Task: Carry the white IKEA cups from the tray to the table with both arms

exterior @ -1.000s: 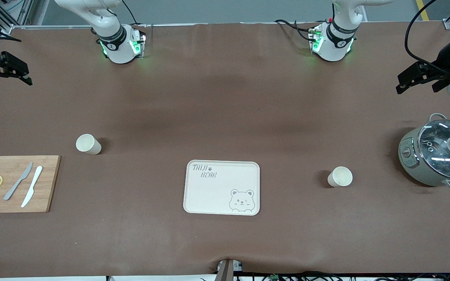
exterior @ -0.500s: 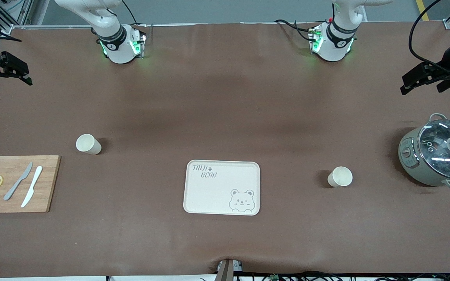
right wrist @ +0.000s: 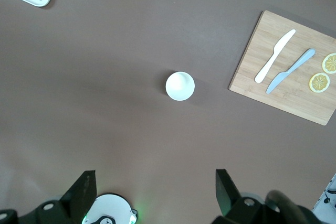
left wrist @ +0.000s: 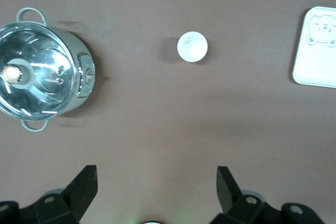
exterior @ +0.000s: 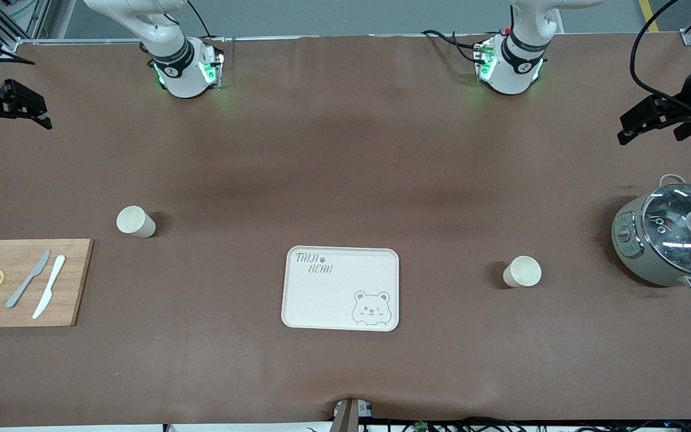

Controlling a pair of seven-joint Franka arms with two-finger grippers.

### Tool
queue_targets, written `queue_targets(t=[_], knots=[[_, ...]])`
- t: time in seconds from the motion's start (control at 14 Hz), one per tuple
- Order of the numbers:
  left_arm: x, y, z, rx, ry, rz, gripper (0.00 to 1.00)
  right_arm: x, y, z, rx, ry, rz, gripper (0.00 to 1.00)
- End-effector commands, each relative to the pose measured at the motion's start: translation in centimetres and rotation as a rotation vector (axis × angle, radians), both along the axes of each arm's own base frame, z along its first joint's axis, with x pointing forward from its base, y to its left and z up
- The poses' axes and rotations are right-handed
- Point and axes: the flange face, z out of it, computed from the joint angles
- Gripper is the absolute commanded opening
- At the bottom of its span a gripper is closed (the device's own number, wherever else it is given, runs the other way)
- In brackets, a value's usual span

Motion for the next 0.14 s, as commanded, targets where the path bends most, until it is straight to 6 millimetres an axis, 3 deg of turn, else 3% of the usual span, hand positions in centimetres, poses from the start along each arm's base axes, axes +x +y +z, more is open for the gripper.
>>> queue_targets(t=[0.0, 0.07], knots=[[0.03, 0.27, 0.66, 0.024, 0.003, 0.012, 1.00, -0.10, -0.32, 0.35, -0.004, 0.011, -0.022, 1.00], [0.02, 0.35, 0.64, 0.024, 0.004, 0.013, 1.00, -0.14, -0.11, 0.31, 0.001, 0.013, -0.072, 1.00]])
